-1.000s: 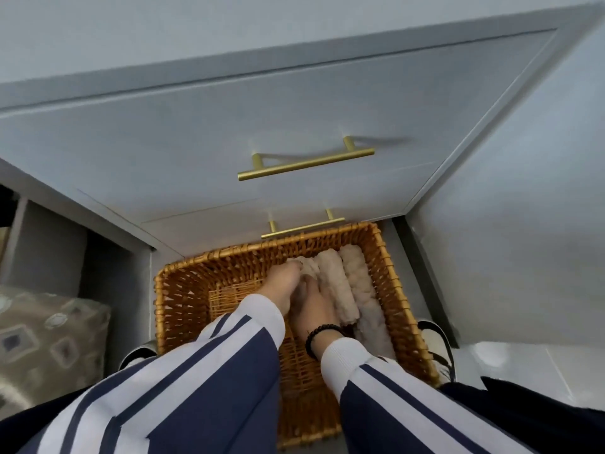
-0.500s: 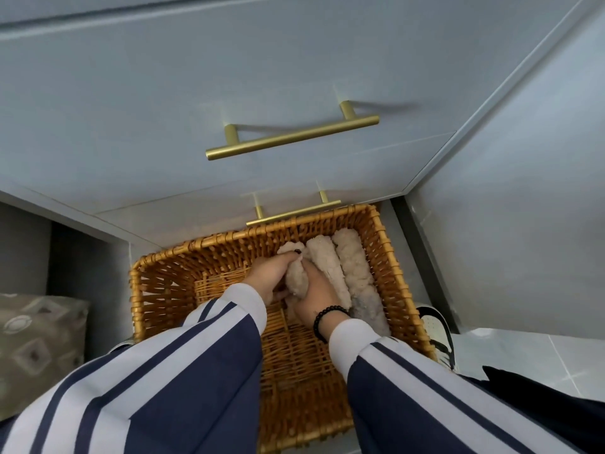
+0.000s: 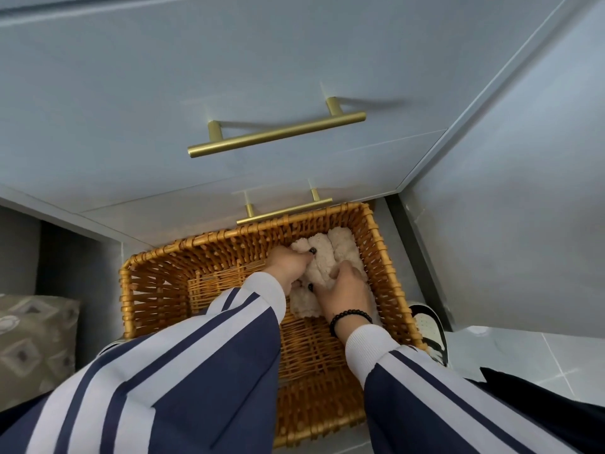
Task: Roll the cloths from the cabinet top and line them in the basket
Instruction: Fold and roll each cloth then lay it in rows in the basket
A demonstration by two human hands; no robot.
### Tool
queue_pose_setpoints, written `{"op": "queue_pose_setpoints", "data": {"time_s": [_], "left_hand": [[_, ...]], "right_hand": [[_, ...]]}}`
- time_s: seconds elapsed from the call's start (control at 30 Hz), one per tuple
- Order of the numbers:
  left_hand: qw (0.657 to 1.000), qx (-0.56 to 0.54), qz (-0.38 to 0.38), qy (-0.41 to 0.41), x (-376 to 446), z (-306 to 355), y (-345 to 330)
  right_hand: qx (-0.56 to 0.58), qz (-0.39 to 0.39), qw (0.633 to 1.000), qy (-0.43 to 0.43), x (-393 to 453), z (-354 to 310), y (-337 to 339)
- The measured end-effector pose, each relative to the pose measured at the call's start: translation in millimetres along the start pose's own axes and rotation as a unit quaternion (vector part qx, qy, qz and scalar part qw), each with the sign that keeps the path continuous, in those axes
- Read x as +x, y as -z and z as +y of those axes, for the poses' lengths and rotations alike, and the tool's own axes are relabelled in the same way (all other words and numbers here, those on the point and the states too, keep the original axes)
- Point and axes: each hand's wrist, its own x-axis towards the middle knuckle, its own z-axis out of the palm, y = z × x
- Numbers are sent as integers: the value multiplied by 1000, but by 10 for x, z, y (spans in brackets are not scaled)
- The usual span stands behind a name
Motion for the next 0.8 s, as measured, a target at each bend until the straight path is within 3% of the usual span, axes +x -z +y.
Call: {"op": "queue_pose_setpoints", "data": {"time_s": [0.17,0.43,0.8], "left_hand": [[999,-30,-25,4,-92,12,79],[999,-48,1,20,-396,-21,313],[997,-20,19,-66,-1389,320,789]], "right_hand": [[-8,-26,1000,6,43,-61,-49],[52,-77,995,-27,-63,-226,106],[59,-18,996,62,-611,-739,901]]}}
